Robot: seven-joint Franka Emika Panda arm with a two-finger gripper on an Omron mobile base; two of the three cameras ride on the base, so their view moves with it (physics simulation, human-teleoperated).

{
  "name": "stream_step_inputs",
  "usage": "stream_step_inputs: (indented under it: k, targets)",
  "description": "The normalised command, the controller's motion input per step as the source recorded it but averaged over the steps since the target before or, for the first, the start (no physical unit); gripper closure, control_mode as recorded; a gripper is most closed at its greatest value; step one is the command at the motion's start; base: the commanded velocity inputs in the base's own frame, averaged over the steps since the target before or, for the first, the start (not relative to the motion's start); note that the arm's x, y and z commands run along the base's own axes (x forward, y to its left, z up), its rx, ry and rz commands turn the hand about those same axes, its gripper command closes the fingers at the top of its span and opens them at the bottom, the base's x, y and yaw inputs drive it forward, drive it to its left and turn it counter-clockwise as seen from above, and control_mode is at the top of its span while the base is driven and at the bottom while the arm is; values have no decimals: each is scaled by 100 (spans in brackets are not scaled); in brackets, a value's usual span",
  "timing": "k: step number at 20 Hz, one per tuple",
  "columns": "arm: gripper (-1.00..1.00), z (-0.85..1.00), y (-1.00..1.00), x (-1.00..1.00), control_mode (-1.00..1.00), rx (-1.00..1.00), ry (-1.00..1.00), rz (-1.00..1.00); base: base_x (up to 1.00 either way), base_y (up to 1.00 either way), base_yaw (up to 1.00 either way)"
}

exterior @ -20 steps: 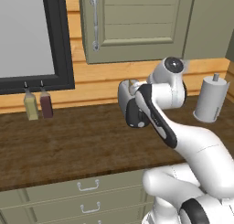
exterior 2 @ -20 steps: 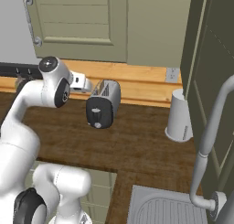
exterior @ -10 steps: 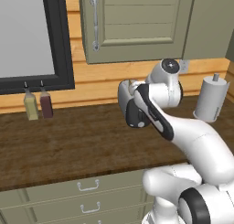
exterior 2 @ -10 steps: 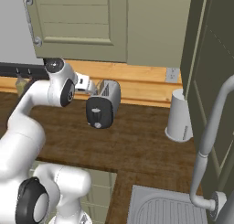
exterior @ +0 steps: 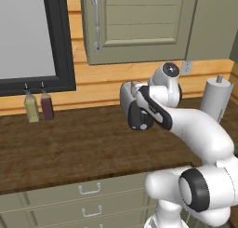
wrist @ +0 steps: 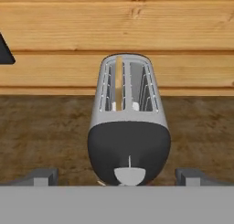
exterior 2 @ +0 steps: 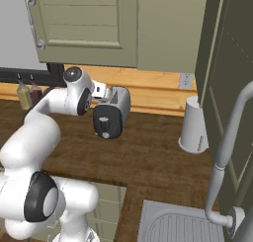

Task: Start the toaster. Once the lever pops up, take the bread to the plate on the dining counter.

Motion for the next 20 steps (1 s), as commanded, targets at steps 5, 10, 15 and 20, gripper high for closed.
stream_step_inputs:
  k: [5,10,15,20]
  targets:
    - [-100,-18,0,41,-100,0,0,0,0,0,0]
    - [-100,-28,0,37,-100,-1,0,0,0,0,0]
    - [-100,-17,0,32,-100,0,0,0,0,0,0]
    - [-100,-17,0,34,-100,0,0,0,0,0,0]
